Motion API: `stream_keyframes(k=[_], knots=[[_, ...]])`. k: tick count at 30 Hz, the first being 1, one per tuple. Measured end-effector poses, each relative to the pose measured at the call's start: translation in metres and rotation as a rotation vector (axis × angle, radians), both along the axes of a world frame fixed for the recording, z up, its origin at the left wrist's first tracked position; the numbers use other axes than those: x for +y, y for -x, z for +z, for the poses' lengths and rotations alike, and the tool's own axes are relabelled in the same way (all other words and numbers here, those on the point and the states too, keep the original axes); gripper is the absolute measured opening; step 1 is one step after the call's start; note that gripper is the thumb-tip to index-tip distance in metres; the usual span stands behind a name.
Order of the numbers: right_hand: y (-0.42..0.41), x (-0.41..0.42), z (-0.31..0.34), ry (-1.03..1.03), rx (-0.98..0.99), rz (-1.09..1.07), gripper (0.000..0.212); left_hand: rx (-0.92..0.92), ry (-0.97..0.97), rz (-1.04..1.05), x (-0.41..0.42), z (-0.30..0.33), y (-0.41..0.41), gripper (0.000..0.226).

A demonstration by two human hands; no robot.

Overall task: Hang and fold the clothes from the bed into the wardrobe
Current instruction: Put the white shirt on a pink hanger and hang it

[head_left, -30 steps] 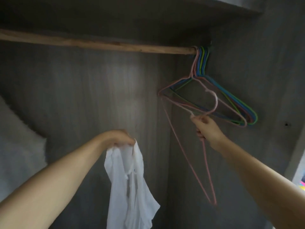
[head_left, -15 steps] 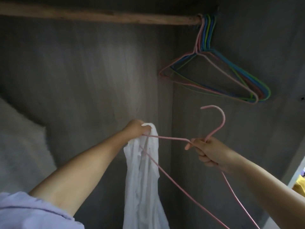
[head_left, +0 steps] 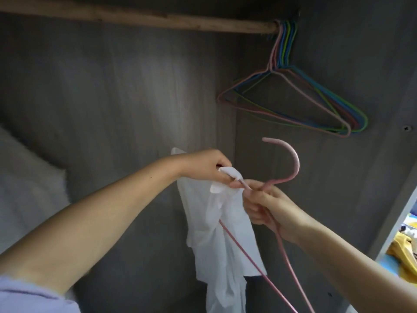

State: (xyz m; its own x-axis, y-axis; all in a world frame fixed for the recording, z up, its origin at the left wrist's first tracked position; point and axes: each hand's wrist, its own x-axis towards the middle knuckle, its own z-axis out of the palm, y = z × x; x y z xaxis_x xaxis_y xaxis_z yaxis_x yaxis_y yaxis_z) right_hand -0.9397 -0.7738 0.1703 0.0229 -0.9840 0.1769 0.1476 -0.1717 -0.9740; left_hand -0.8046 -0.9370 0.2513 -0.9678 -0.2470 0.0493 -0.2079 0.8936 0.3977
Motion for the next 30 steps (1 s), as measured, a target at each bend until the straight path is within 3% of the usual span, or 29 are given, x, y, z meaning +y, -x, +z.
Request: stream_keyframes(k=[2,4,8,9,11,13,15,19,24,26,30], knots=[[0.006,0.007,-0.003,-0.065,-0.034,0.277,0.068,0.029,-0.073,-0.015,0.004,0.010,-0.008,0.010],[0.015,0.011,-0.013,-0.159,-0.101,0.267,0.089,0.055,-0.107,0.008,0.002,0.016,-0.016,0.012],[0.011,0.010,-0.046,-0.276,-0.467,0.114,0.068,0.070,-0.111,0.043,-0.002,0.013,-0.032,0.017],[0.005,0.008,-0.053,-0.311,-0.447,0.074,0.065,0.091,-0.143,0.050,-0.002,0.012,-0.037,0.015],[-0.012,0.003,-0.066,-0.386,-0.095,-0.026,0.057,0.122,-0.184,0.061,-0.001,0.012,-0.044,0.015],[-0.037,-0.005,-0.074,-0.407,0.486,-0.106,0.030,0.127,-0.191,0.066,0.003,0.012,-0.050,0.018],[-0.061,-0.014,-0.079,-0.382,0.797,-0.137,0.020,0.125,-0.184,0.055,0.008,0.012,-0.054,0.024],[-0.094,-0.027,-0.080,-0.359,0.797,-0.161,0.043,0.138,-0.202,0.036,0.015,0.011,-0.066,0.028],[-0.078,-0.041,-0.093,-0.433,0.967,-0.366,0.029,0.169,-0.213,0.111,0.004,0.011,-0.089,0.031],[-0.056,-0.039,-0.092,-0.423,0.850,-0.524,0.022,0.159,-0.218,0.167,-0.008,0.006,-0.102,0.023],[-0.008,-0.035,-0.068,-0.187,0.832,-0.832,0.023,0.109,-0.236,0.277,-0.033,-0.018,-0.122,0.030]])
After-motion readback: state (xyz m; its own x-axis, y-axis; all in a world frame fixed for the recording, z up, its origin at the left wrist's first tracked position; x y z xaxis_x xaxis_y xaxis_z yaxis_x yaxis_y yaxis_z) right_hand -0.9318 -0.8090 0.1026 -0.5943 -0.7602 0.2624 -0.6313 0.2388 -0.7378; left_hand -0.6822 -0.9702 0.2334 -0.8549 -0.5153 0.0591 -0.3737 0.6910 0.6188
